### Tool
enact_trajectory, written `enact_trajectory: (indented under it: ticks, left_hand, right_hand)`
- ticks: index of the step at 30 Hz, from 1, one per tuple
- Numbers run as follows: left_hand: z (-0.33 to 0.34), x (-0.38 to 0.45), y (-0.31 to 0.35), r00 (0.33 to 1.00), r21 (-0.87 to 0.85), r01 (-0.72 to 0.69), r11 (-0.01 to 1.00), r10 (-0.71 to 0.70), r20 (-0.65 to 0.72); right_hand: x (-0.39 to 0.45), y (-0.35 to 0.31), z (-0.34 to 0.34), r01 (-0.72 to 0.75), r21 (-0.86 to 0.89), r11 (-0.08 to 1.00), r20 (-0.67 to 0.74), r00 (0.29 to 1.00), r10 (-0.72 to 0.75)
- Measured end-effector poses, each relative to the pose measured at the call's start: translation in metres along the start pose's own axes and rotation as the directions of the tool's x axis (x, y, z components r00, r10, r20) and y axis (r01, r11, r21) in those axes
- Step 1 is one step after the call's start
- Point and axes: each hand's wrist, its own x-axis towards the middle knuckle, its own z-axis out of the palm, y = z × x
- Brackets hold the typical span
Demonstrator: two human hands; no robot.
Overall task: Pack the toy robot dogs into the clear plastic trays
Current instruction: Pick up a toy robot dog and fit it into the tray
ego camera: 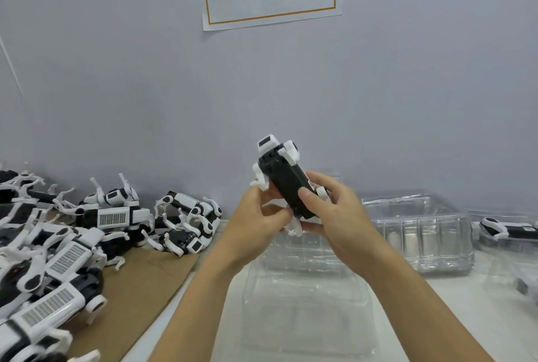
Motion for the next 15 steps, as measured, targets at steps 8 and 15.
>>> enact_trajectory:
  ticks: [8, 15]
  left_hand:
    - [-0.026, 0.000, 0.006, 0.997, -0.539, -0.050, 0.841, 0.010, -0.077]
    - [-0.013, 0.003, 0.015, 0.982, -0.368, 0.002, 0.930, -0.071, -0.174]
  right_hand:
    - [0.002, 0.004, -0.011, 0.097, -0.198, 0.975, -0.113, 0.986, -0.121]
    - [-0.002, 0.007, -0.004, 0.281, -0.520, 0.806, 0.088, 0.957, -0.277]
